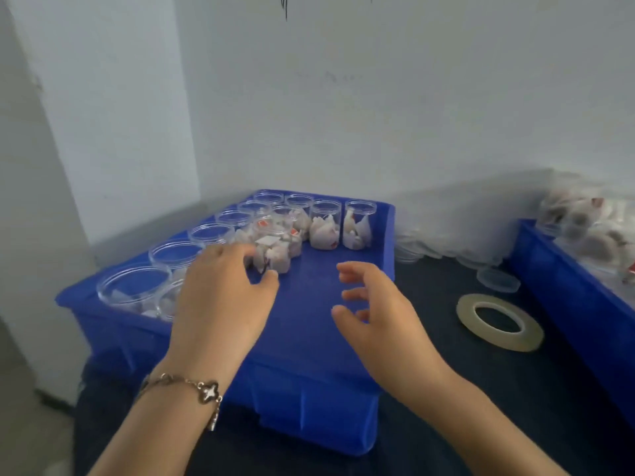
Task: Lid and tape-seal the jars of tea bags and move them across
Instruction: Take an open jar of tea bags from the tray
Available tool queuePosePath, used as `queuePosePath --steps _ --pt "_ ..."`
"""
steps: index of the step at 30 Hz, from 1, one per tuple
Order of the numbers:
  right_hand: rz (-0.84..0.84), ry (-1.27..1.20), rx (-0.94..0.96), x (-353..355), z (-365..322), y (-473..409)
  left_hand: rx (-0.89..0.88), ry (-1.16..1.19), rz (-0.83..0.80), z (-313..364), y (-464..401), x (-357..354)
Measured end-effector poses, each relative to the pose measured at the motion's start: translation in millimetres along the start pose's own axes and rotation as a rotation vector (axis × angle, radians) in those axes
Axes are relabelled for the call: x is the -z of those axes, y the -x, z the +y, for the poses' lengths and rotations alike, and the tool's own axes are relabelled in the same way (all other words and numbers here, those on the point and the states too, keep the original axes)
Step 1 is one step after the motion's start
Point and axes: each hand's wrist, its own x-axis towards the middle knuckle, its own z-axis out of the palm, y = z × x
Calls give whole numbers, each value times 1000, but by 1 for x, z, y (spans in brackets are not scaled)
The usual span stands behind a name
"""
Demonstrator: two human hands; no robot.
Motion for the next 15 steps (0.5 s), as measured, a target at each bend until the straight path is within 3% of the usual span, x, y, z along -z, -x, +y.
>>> queuePosePath --steps 3,7,15 --pt "-139 14 8 -22 -11 -22 63 -167 61 -24 -2 4" --pt "-348 97 -39 -50 -27 -58 217 -301 -106 -51 -13 3" --pt "-632 250 -26 -102 -28 -88 161 -443 -384 -81 -40 -14"
